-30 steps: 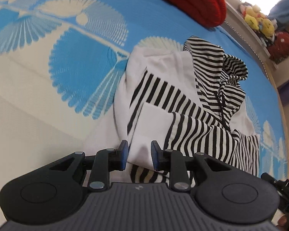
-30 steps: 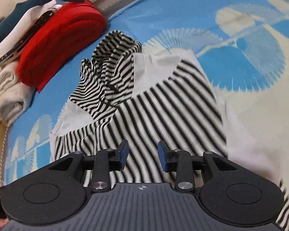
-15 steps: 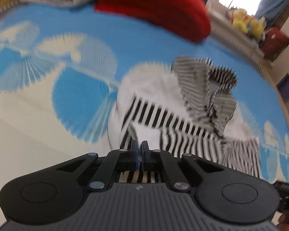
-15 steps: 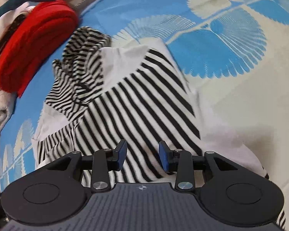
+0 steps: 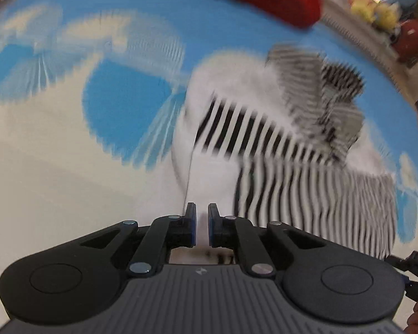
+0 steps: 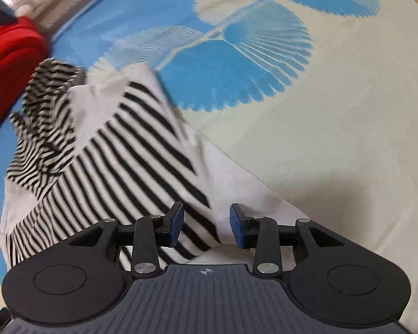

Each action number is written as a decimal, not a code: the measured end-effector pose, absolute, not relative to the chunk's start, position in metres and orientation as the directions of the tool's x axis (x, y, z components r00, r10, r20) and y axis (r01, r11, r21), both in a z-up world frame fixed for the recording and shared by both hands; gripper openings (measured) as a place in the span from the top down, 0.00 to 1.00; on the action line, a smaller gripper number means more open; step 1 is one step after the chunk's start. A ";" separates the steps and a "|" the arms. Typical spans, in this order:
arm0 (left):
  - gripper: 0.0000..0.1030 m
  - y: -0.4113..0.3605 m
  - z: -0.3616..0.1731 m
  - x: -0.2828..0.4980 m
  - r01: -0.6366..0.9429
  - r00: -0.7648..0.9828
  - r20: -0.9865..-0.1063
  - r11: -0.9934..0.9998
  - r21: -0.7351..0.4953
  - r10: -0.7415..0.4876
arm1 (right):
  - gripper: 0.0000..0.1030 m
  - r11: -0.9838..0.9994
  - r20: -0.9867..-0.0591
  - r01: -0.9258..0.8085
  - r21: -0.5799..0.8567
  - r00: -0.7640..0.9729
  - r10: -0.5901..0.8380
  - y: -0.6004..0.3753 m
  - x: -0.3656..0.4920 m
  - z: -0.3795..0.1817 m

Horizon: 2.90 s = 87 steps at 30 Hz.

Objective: Fold small clothes

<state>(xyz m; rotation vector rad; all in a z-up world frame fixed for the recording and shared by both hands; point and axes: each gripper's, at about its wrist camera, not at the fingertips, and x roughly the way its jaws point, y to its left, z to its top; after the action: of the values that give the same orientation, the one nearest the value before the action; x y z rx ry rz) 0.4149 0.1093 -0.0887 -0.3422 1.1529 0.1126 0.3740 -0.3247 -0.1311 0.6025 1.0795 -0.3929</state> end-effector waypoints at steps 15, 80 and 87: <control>0.84 0.094 -0.101 0.418 -0.237 0.374 -0.926 0.960 -0.150 -0.052 | 0.52 0.832 -0.928 0.517 0.202 0.372 -0.005 -0.313 0.384 -0.138; 0.95 0.004 -0.059 0.729 0.026 0.688 -0.719 0.994 -0.108 -0.096 | 0.46 0.987 -0.836 0.148 0.062 0.548 -0.030 -0.319 0.387 -0.062; 0.86 0.009 -0.103 0.804 -0.062 0.638 -0.767 0.987 -0.150 -0.077 | 0.46 0.986 -0.848 0.158 0.052 0.529 -0.040 -0.320 0.393 -0.072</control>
<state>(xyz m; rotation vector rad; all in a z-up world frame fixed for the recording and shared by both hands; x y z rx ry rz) 0.8043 0.0092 -0.1028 -0.1685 0.8805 -0.0087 0.3930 -0.3202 -0.0725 0.1274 1.0073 -0.1187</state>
